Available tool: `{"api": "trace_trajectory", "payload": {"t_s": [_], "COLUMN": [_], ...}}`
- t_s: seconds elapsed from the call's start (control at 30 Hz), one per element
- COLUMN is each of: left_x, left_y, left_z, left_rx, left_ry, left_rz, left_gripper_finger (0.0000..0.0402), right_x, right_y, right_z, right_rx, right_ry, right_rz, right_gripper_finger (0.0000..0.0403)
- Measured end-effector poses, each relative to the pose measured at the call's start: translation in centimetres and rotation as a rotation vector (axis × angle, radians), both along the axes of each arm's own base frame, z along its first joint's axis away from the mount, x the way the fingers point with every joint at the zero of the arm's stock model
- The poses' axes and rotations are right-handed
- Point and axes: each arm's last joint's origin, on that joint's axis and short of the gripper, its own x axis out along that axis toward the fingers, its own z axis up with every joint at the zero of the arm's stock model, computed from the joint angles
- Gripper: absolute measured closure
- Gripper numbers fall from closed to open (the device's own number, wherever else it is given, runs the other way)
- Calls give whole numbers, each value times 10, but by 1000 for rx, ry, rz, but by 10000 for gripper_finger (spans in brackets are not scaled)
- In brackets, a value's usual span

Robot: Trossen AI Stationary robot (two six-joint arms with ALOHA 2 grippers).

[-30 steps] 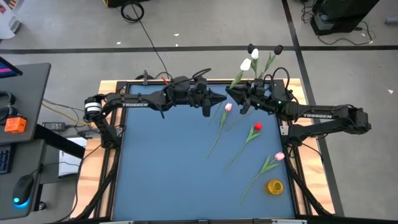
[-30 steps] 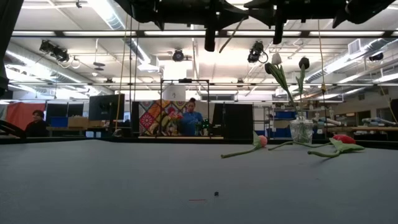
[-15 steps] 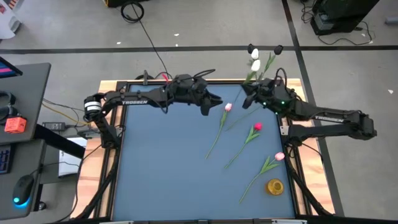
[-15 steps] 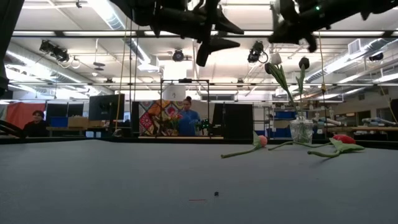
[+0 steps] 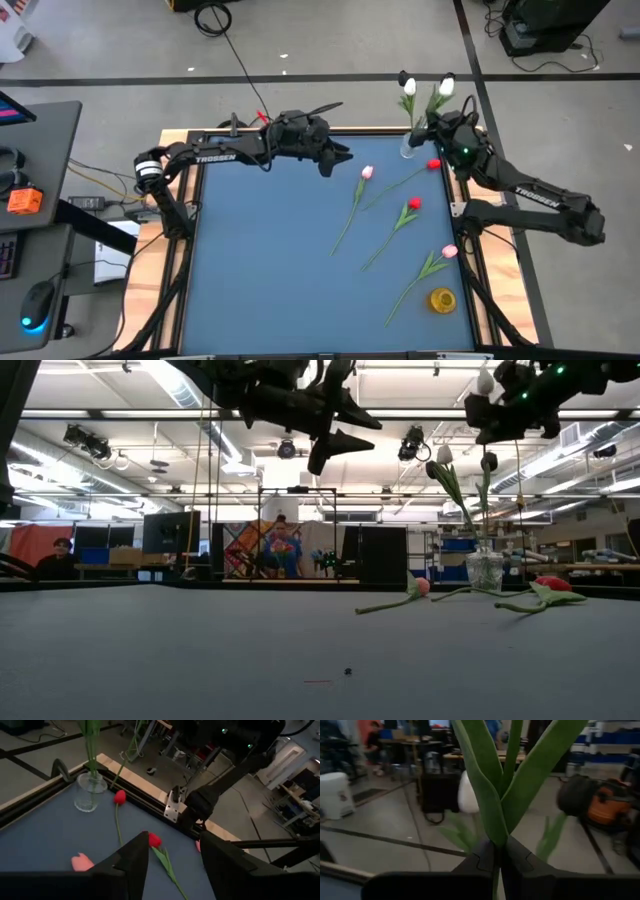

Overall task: Sort flowers into vase by color
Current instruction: Put the white flower into the transparent vase, then put the top red flower into the yellow vase

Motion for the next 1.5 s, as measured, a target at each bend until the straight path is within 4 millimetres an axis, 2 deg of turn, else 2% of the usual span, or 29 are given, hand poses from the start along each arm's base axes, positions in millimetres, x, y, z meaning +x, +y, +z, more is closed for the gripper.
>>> {"api": "trace_trajectory", "payload": {"t_s": [0.43, 0.83, 1.0, 1.23, 1.37, 1.5], "left_x": [-9, -12, -12, -13, -1, 22], "left_y": [15, 16, 16, 18, 17, 11], "left_z": [-8, -14, -17, -18, -35, -62], "left_rx": [77, 141, 151, 178, 166, 130], "left_ry": [86, 149, 176, 189, 204, 147], "left_rz": [-19, -42, -52, -39, -69, -170], "left_gripper_finger": [218, 218, 218, 218, 218, 218], "right_x": [-8, 4, 6, 3, -1, -10], "right_y": [-32, -53, -56, -49, -40, -28], "right_z": [0, -18, -35, -48, -44, -30], "right_rx": [-25, 38, 173, 372, 511, 641], "right_ry": [-19, 34, 31, -79, -171, -211], "right_rz": [-83, -84, -90, -51, 11, -33], "right_gripper_finger": [385, 383, 324, 240, 201, 179]}}
